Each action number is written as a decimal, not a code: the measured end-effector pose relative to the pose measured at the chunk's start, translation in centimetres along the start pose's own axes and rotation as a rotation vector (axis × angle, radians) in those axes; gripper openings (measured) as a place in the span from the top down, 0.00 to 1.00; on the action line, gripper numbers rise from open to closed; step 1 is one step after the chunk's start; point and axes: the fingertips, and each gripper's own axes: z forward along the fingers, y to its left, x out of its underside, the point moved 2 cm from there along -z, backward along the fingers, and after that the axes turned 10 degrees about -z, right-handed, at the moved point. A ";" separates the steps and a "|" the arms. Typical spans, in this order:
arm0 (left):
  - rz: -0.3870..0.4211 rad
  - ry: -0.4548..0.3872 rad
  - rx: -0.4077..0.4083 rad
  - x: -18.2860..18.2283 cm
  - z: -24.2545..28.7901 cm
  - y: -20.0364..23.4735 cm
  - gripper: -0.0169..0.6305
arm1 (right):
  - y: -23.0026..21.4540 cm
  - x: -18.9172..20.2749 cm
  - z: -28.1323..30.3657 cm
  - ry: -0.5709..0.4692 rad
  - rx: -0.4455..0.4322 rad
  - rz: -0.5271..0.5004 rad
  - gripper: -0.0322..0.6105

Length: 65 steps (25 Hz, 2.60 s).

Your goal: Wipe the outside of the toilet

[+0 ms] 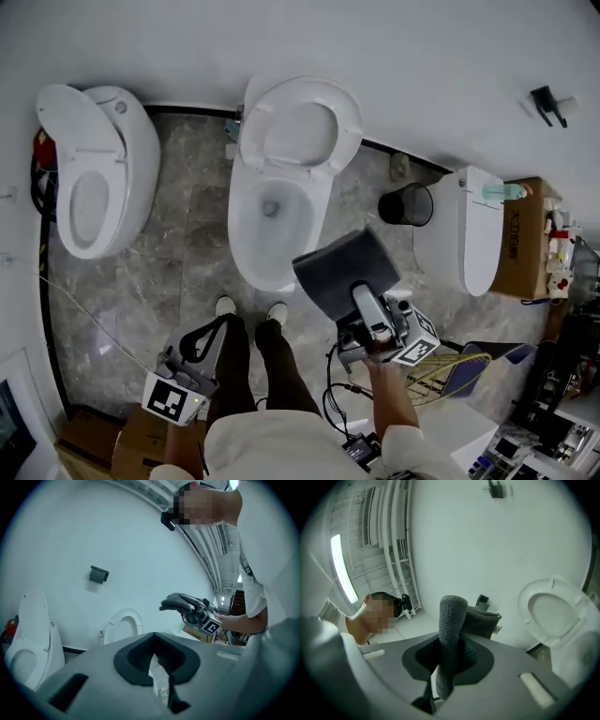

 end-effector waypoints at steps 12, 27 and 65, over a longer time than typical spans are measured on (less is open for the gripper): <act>0.199 -0.095 0.158 -12.3 0.2 -9.4 0.98 | 16.6 -12.8 -8.5 -0.003 0.214 -0.566 0.87; 0.267 -0.216 0.099 -18.8 -5.2 -13.5 0.98 | 24.4 -12.4 -9.6 0.153 0.353 -1.060 0.87; 0.289 -0.207 0.095 -17.8 -5.4 -13.1 0.98 | 23.0 -11.4 -8.2 0.209 0.371 -1.093 0.87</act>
